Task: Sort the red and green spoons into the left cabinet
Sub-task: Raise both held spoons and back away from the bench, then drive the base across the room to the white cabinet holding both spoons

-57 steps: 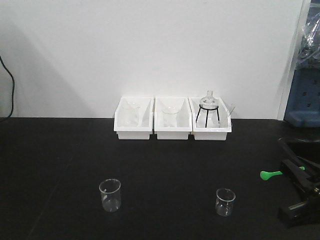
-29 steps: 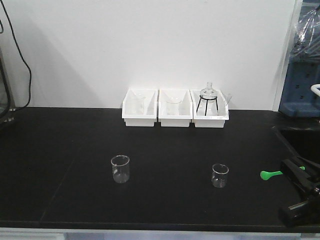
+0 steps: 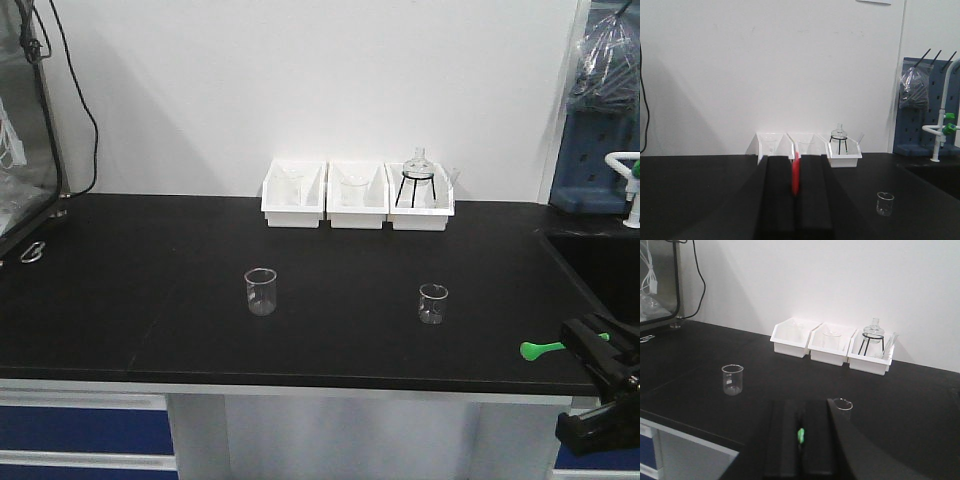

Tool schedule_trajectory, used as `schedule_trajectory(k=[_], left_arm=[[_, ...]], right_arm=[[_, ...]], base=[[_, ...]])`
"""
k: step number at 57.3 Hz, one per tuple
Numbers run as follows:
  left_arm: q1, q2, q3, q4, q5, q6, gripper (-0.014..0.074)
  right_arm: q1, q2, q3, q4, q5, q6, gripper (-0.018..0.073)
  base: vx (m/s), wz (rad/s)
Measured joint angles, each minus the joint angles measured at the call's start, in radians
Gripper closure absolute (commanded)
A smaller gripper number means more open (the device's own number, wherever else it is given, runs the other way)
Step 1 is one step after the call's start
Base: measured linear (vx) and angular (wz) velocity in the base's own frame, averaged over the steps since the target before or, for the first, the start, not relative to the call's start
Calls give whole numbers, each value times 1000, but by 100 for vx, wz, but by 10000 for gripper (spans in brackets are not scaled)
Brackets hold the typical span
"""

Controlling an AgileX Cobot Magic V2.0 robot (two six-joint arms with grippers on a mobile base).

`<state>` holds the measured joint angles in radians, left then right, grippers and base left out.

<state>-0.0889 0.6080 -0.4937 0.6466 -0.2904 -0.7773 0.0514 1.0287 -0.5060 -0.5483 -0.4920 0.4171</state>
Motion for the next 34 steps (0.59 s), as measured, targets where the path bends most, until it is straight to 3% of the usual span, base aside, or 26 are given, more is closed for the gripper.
schedule_trajectory(k=[34], left_arm=[[0,0,0,0,0,0,603]], right_arm=[[0,0,0,0,0,0,564]], base=[[-27,2]])
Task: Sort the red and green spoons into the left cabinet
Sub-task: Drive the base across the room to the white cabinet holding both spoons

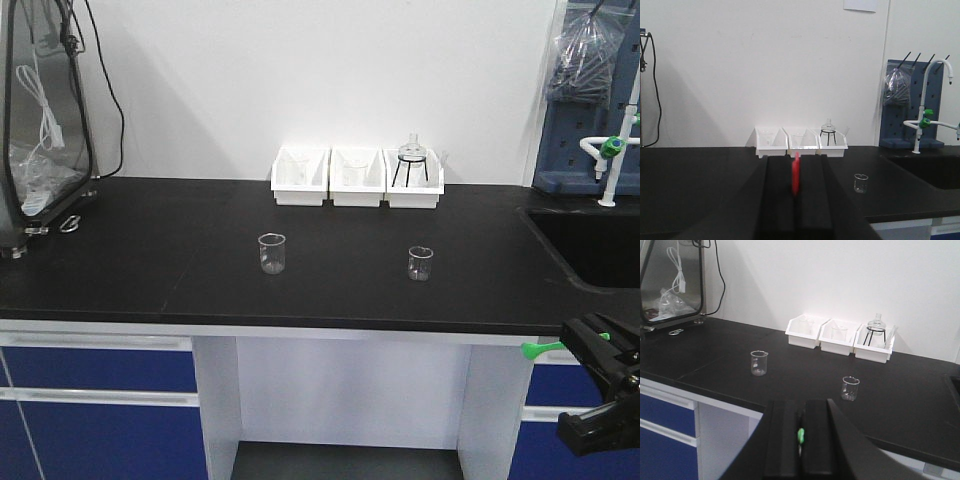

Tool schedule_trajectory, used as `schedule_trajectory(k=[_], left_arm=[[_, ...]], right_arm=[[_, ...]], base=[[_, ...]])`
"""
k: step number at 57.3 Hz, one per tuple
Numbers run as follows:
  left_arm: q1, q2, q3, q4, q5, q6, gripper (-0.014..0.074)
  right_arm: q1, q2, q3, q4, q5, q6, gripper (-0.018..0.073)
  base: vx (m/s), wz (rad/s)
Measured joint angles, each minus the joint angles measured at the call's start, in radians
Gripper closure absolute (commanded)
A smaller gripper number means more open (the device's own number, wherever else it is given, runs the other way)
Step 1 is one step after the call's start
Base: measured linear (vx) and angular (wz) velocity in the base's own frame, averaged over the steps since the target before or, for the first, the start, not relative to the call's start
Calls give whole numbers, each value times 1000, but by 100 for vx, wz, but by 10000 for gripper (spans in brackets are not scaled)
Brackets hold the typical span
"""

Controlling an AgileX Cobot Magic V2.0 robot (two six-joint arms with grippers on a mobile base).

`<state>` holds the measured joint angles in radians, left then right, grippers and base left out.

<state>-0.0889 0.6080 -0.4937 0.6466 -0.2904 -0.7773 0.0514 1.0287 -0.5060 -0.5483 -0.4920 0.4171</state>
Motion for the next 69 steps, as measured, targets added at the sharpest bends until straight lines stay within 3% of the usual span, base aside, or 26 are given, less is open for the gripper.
schedule_trajectory(k=[36,69], left_arm=[[0,0,0,0,0,0,603],[0,0,0,0,0,0,603]], right_arm=[[0,-2,1,0,1,0,564],[0,-2,1,0,2,0,564]], base=[[-14,25],[3,69]])
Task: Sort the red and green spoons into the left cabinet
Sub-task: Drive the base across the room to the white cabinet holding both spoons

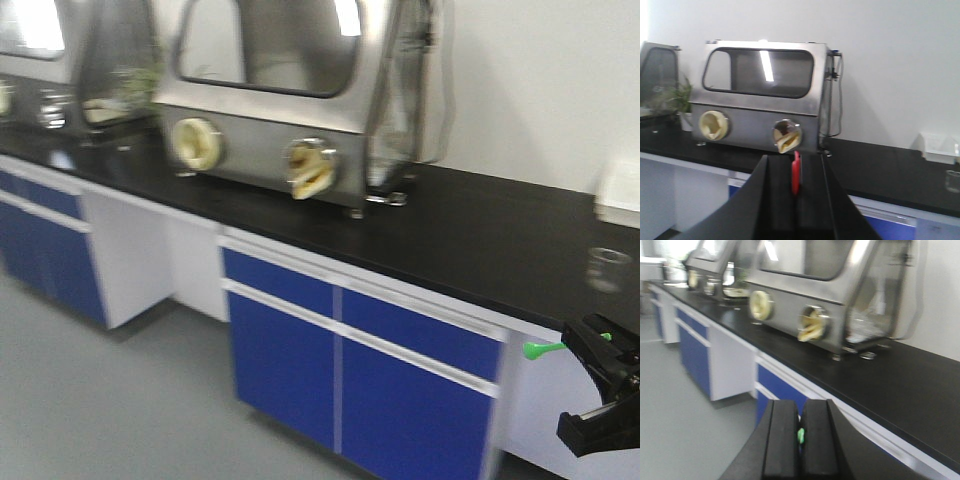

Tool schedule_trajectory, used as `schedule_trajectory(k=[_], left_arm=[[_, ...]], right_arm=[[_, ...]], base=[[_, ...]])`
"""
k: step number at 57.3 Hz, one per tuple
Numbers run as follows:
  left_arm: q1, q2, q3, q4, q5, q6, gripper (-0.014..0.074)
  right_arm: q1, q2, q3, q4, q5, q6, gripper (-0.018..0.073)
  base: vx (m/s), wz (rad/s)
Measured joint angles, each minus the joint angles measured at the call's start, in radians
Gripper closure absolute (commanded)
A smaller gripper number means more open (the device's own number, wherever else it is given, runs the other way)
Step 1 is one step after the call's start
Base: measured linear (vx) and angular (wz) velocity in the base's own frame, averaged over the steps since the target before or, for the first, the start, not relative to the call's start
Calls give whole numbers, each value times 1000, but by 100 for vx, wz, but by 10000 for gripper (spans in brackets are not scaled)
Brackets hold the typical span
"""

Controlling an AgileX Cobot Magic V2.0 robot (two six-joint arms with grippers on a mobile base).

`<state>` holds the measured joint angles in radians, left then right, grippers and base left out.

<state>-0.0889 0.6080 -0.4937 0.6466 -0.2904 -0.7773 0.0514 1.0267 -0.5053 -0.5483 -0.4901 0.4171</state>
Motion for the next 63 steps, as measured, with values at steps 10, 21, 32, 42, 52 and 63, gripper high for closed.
schedule_trajectory(k=[10,21,32,42,52,63], left_arm=[[0,0,0,0,0,0,603],[0,0,0,0,0,0,603],[0,0,0,0,0,0,603],[0,0,0,0,0,0,603],[0,0,0,0,0,0,603],[0,0,0,0,0,0,603]], right_arm=[[0,0,0,0,0,0,564],[0,0,0,0,0,0,564],[0,0,0,0,0,0,564],[0,0,0,0,1,0,564],[0,0,0,0,1,0,564],[0,0,0,0,1,0,564]], base=[[13,74],[16,59],[17,56],[18,59],[19,61],[21,63]])
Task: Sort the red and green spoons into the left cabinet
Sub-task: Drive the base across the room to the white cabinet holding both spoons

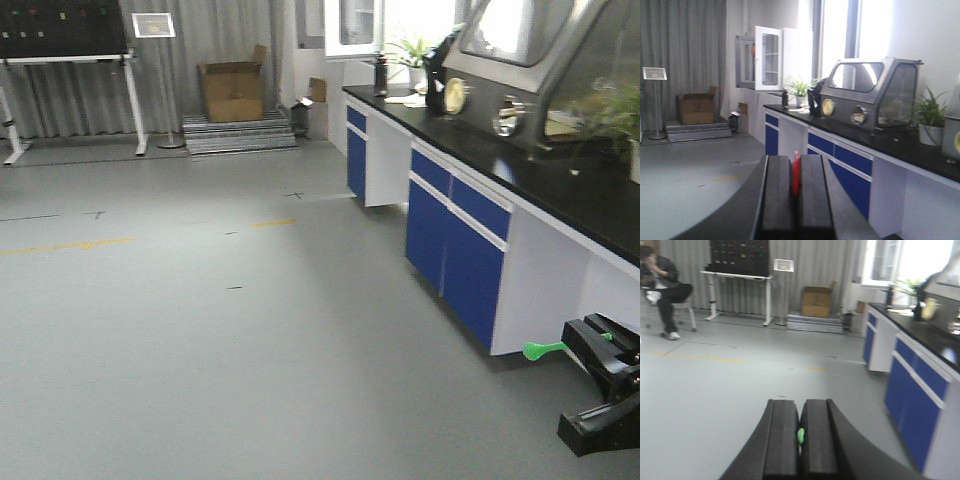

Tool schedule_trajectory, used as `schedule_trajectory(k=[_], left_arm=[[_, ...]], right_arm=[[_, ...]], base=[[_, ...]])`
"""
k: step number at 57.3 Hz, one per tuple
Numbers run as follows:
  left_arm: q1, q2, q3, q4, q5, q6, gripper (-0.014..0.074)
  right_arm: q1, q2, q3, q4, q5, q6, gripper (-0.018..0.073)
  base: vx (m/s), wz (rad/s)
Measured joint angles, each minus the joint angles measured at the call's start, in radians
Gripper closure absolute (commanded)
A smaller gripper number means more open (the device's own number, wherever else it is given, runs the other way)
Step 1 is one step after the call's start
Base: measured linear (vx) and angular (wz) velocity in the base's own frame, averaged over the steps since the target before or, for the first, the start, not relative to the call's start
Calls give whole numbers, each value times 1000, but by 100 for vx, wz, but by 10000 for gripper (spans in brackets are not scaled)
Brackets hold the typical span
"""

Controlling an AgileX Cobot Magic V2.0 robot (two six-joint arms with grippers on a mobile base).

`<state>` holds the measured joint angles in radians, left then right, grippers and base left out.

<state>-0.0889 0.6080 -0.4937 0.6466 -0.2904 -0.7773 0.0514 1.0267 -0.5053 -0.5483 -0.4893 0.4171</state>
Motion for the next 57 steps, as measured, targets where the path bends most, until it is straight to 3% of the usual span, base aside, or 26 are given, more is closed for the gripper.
schedule_trajectory(k=[28,57], left_arm=[[0,0,0,0,0,0,603],[0,0,0,0,0,0,603]], right_arm=[[0,0,0,0,0,0,564],[0,0,0,0,0,0,564]], base=[[25,52],[36,14]])
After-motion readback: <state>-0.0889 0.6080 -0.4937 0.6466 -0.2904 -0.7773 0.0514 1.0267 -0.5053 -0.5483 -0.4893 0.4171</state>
